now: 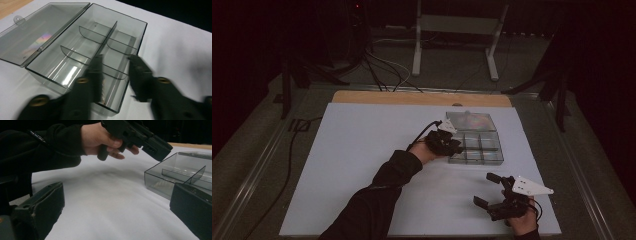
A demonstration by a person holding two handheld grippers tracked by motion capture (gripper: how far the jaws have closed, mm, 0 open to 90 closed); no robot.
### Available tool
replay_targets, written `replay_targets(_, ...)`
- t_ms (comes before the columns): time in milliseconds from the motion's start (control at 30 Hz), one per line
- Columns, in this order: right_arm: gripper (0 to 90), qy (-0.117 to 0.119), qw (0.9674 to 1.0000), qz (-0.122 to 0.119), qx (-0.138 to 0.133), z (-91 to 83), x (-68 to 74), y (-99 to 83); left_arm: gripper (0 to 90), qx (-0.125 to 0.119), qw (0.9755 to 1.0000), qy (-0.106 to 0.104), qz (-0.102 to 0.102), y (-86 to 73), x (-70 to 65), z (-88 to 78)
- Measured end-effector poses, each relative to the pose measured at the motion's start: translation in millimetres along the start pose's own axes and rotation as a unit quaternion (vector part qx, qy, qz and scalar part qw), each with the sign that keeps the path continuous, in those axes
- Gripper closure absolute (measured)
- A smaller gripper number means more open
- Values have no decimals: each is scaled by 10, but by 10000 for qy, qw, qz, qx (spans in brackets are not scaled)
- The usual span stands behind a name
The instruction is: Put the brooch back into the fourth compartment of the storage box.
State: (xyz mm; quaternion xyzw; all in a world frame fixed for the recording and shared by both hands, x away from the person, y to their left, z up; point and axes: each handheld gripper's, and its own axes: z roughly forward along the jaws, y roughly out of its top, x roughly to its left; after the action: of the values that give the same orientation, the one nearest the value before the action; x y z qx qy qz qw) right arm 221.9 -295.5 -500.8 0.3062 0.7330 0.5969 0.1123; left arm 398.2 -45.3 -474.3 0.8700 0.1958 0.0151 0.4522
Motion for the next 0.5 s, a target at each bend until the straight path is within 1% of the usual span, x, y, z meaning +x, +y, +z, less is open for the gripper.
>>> replay_targets(100, 0, -4, 10000, -12, -1, 1, 5, 2, 477, -124, 9999, -33, -116, -10, -2, -62)
replay_targets(133, 0, -3, 10000, -11, 5, 3, 6, 2, 424, -127, 9999, -27, -109, -16, -3, -82)
replay_targets(167, 0, -5, 10000, -10, 17, 5, 8, 1, 390, -137, 9998, -4, -124, -23, -6, -103)
replay_targets(333, 0, 6, 10000, -16, 38, 12, 10, 0, 265, -294, 9994, -66, -177, -59, -17, -222)
replay_targets(433, 0, 1, 10000, -6, 38, 12, 7, -1, 173, -344, 9990, -129, -259, -76, -15, -294)
replay_targets(500, 0, -6, 10000, -5, 46, 12, 6, -2, 163, -319, 9991, -72, -282, -83, -15, -345)
